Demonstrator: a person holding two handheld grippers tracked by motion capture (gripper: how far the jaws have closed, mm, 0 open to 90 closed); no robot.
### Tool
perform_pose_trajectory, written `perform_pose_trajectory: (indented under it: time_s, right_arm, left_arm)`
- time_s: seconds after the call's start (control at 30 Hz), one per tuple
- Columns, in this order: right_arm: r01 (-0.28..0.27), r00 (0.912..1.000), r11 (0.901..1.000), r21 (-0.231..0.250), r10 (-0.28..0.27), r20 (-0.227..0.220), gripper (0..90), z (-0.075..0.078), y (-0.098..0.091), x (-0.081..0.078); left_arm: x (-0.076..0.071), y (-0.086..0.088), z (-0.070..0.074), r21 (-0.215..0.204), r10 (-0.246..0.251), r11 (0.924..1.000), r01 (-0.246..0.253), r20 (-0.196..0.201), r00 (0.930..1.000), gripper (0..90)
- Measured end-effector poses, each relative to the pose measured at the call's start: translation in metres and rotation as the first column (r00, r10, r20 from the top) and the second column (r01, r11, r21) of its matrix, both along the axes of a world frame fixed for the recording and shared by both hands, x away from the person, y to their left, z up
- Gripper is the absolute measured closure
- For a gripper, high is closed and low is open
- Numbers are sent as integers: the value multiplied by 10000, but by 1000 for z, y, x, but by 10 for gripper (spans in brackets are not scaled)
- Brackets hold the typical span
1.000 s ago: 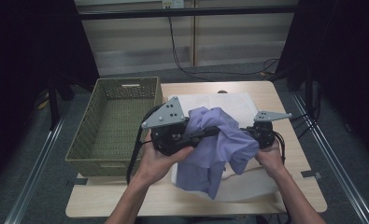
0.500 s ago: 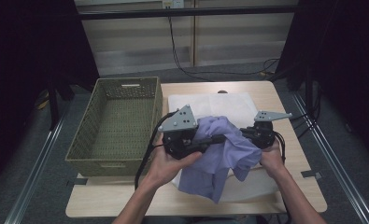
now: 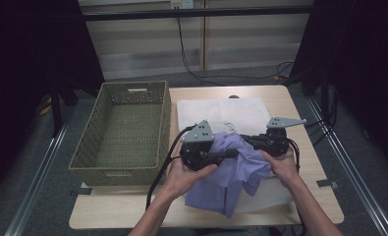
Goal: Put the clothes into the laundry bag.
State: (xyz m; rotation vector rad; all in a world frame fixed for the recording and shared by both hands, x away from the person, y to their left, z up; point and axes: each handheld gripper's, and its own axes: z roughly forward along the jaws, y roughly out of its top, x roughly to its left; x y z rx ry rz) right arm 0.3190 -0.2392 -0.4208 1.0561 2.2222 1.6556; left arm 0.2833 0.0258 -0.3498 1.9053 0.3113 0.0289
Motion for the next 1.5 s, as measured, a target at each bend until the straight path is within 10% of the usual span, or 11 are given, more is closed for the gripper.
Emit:
perform_pose_trajectory:
  time_s: [1.23, 1.5]
  right_arm:
    - [-11, 10000, 10000, 43, 12, -66, 877, 2, 2, -1]
    - [-55, 10000, 9999, 90, 56, -24, 877, 4, 3, -2]
  left_arm:
    - [23, -44, -72, 1366, -403, 9891, 551, -1090, 9932, 830]
    - [35, -49, -92, 1838, 133, 9829, 124, -1378, 9904, 830]
